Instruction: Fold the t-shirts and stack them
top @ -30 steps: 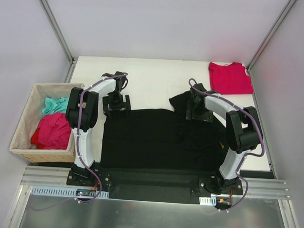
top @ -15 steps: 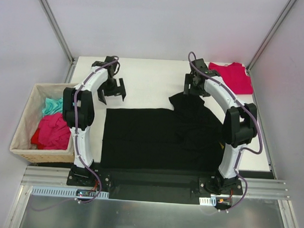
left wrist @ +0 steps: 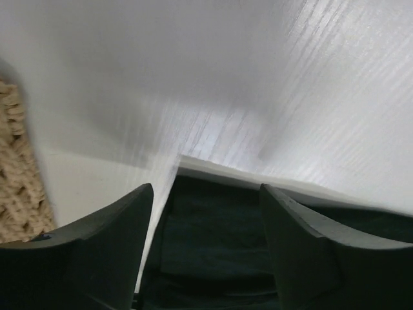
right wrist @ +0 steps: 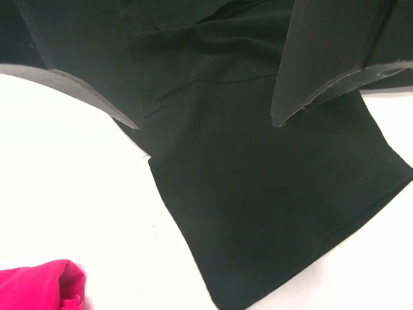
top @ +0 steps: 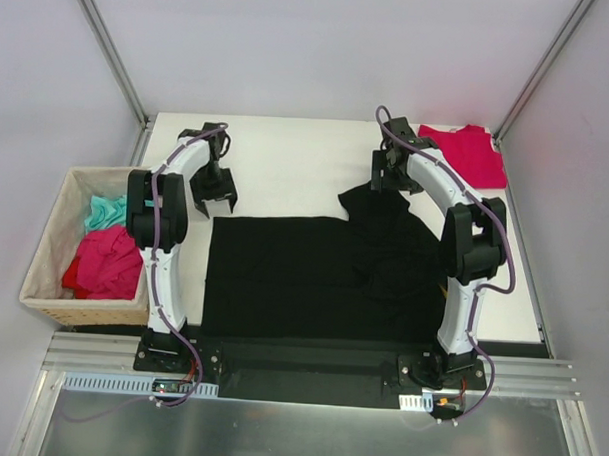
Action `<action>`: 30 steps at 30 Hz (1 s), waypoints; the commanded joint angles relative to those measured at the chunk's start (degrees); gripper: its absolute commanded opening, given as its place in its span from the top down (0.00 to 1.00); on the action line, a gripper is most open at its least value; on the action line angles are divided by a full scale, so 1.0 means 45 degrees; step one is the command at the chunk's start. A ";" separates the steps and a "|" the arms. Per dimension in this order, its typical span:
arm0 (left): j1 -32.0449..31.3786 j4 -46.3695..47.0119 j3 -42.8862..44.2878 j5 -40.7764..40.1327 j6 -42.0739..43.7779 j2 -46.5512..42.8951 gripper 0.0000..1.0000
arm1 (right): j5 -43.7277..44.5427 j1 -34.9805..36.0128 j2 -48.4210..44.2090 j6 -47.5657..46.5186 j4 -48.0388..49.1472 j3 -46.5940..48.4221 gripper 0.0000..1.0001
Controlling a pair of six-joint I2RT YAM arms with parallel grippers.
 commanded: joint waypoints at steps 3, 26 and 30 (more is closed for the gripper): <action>-0.0076 -0.0173 -0.0207 0.0675 0.0063 0.0528 0.55 | 0.0339 -0.0132 -0.0417 -0.0209 -0.0183 0.0140 0.16; 0.0002 -0.0172 -0.0677 0.0714 0.0102 0.0099 0.78 | -0.1379 -0.0776 0.1692 -0.0442 0.1221 0.1175 0.21; 0.0002 -0.0172 -0.0637 0.0811 0.0122 0.0157 0.79 | -0.1632 -0.0913 0.2121 -0.0716 0.1594 0.1992 0.21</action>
